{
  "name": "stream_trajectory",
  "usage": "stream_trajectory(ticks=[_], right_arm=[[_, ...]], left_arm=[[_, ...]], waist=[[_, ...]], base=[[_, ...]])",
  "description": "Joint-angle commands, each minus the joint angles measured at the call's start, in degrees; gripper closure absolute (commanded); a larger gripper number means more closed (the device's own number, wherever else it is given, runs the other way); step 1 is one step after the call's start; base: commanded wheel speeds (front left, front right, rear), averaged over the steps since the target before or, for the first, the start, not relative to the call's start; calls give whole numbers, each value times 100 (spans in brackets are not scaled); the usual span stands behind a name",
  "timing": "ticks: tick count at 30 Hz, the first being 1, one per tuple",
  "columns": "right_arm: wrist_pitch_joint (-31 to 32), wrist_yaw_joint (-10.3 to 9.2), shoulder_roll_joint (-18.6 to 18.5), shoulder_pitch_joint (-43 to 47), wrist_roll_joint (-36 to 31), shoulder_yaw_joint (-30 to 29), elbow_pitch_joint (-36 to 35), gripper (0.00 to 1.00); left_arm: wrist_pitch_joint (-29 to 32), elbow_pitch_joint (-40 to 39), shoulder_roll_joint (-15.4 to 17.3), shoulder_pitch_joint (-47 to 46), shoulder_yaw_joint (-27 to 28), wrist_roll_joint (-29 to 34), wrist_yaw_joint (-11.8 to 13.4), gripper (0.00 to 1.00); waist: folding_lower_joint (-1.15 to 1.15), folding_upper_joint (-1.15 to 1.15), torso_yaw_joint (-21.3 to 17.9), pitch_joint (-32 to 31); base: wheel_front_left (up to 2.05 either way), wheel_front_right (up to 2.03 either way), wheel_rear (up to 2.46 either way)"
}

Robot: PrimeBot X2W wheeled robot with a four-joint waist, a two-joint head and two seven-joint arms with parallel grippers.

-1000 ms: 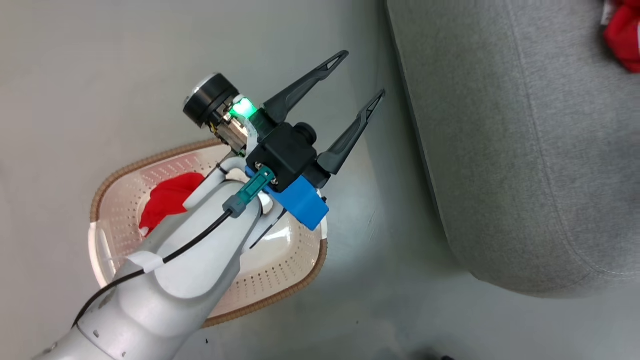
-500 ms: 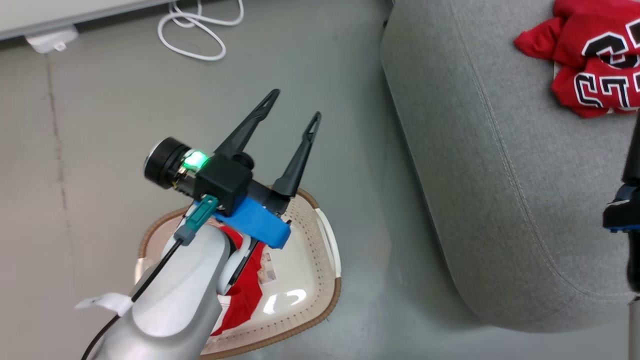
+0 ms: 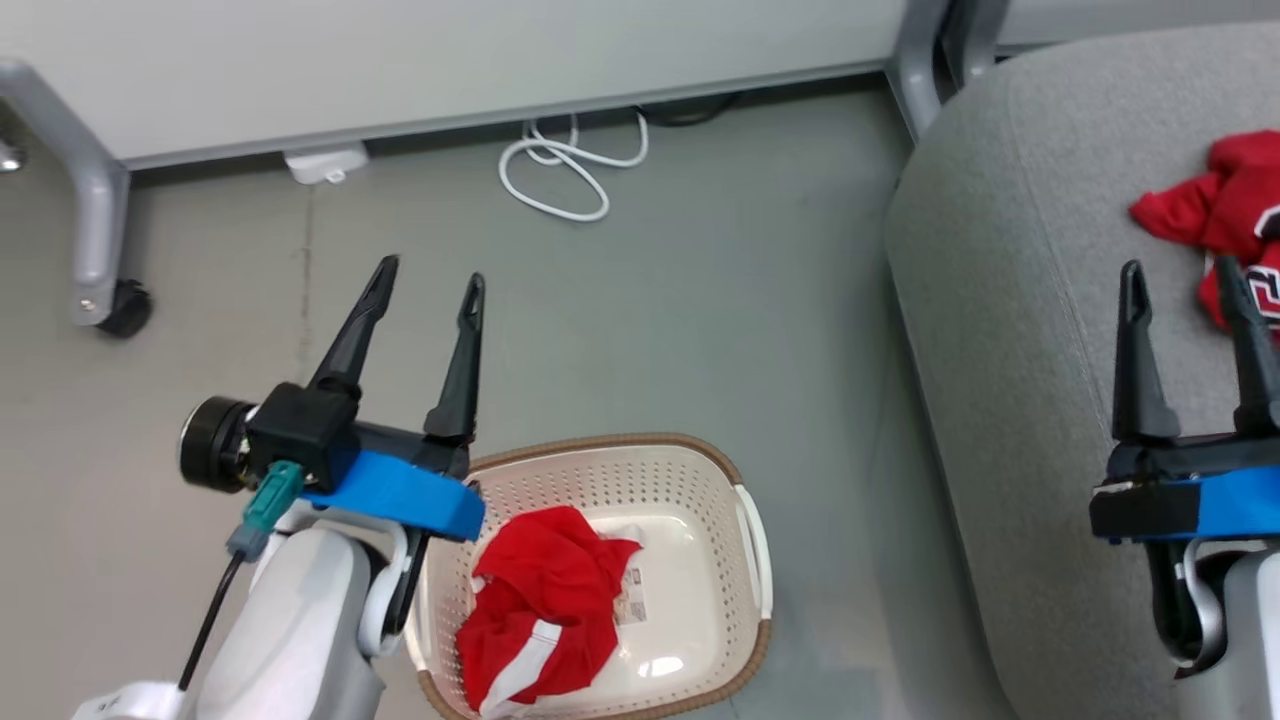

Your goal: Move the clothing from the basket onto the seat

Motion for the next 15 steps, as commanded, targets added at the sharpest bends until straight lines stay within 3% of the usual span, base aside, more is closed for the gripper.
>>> stream_trajectory(ticks=[1,15], right_arm=[[-20,1,14,105,35,23,-24,0],[-20,1,333,663,-67,449,-14,0]], left_arm=[[-27,-33,-7,78,61,17,9,0],[-27,-192,-295,828,1096,303,-101,0]], waist=[[1,0,197,-200],[1,0,600,-680]], base=[[0,0,0],[0,0,0]])
